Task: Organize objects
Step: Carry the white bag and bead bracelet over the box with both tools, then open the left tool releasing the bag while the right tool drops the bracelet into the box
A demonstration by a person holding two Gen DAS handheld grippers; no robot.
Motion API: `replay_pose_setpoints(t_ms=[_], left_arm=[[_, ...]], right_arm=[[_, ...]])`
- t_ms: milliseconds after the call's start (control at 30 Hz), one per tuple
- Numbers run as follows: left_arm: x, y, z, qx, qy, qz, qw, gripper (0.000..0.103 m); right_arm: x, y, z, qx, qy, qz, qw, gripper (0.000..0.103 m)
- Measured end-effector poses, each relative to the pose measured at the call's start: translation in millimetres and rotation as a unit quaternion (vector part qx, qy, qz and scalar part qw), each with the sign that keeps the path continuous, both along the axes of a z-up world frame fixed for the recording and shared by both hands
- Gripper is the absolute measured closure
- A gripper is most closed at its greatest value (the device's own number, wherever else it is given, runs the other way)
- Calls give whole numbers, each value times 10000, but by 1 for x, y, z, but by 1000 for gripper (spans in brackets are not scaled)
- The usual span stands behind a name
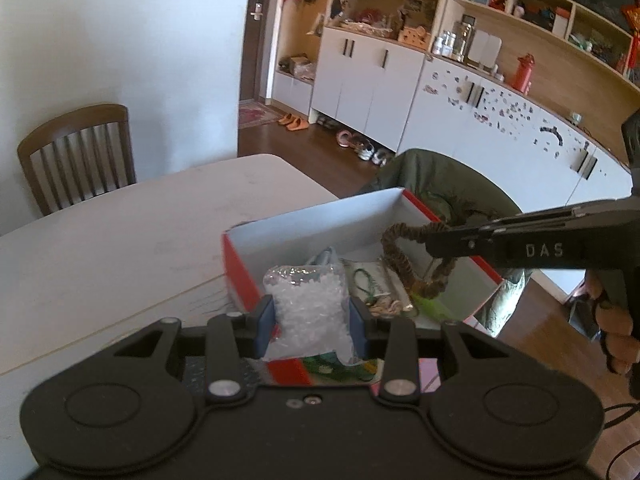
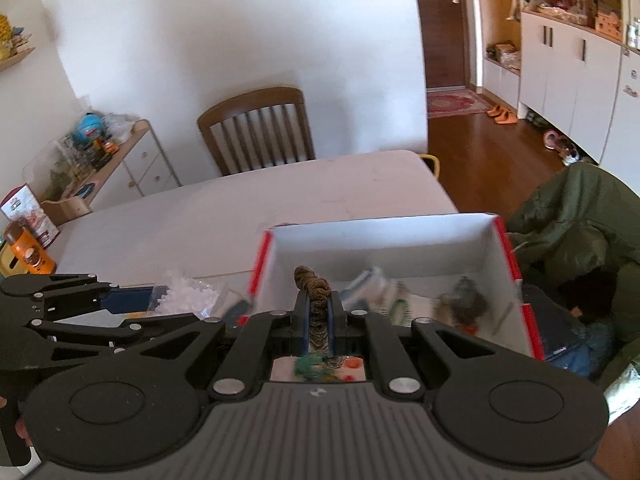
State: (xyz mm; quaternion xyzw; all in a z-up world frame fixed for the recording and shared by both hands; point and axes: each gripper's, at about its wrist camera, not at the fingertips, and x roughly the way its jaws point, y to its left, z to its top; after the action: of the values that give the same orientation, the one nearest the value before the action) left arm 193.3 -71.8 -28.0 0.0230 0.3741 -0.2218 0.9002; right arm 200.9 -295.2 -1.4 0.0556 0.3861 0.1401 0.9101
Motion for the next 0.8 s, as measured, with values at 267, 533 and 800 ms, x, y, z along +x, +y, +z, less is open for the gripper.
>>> replay_pose_setpoints(t_ms=[267,533,800], left_arm=[[17,-38,-19,165,149,-91,9997,66],[39,-69,-44,335,384,-106,9986,66],[58,-90,-67,490,567,-126,9971,66]], right_arm=[[15,-50,-15,-60,66,-184,9998,95],[42,-74,-40,-163,201,-200,9995,95],[80,-72,-62,-353,278,-26,9990,95]])
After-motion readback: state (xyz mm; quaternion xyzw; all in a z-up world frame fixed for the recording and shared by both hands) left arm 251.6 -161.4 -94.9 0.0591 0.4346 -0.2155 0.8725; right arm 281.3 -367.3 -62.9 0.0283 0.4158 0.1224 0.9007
